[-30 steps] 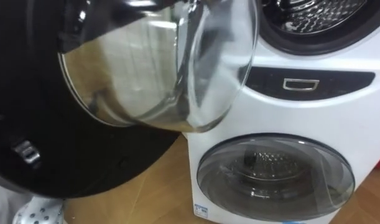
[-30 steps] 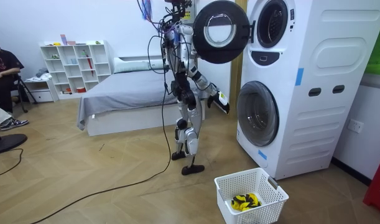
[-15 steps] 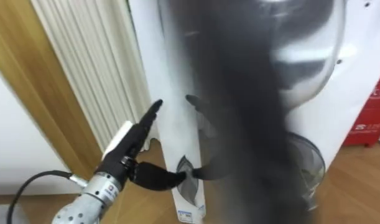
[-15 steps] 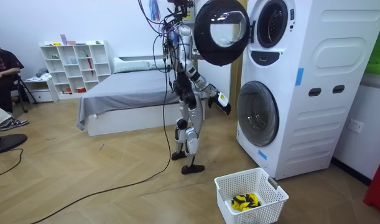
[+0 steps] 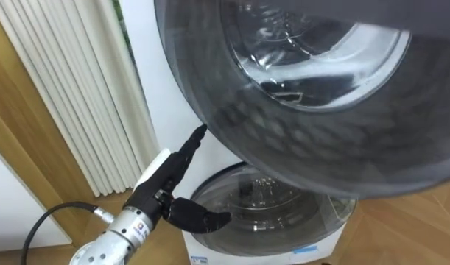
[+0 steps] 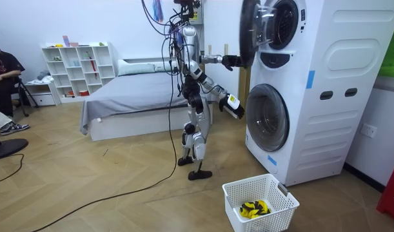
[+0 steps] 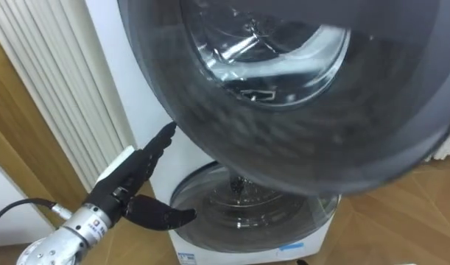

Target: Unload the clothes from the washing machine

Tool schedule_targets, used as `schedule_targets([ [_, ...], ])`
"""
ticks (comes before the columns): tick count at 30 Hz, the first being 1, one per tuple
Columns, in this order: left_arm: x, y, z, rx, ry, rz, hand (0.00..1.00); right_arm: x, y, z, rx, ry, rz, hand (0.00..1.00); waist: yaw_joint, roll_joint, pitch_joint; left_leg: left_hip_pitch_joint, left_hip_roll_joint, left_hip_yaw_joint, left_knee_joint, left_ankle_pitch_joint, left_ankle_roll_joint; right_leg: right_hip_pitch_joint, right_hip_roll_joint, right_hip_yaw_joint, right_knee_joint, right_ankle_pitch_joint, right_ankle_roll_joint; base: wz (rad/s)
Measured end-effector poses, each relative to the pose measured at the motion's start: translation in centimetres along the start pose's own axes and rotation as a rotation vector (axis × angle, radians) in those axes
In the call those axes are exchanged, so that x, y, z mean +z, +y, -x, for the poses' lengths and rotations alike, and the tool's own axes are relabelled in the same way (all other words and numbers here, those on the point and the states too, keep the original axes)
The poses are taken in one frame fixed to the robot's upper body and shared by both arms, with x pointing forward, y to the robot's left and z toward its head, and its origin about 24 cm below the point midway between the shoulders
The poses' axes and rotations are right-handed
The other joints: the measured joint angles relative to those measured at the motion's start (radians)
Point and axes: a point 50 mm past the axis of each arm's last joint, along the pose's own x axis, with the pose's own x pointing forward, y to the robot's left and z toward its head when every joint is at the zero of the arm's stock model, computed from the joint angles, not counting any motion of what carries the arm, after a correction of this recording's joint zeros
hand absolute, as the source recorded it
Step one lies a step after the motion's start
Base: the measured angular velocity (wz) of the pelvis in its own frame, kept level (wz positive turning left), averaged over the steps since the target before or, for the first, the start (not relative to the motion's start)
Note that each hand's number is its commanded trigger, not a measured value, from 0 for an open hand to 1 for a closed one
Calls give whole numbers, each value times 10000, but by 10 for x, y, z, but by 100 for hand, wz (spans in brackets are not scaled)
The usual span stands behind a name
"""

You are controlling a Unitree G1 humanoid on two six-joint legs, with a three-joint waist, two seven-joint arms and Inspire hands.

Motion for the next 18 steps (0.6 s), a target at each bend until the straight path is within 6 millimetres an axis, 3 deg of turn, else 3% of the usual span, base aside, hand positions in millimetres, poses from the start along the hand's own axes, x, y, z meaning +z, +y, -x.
schedule_targets([
  [11,1,-13,-5,-229,-62,409,0,3,8,0,313,62,83,0,-164,-41,18,-2,89,240,-39,-48,-82,-223,188,423,35,19,-72,-13],
  [18,-14,-26,-16,-248,695,946,0,14,26,-1,923,-68,-313,0,-454,-117,53,-3,126,699,-129,-84,-135,-463,341,834,119,61,-137,-19],
])
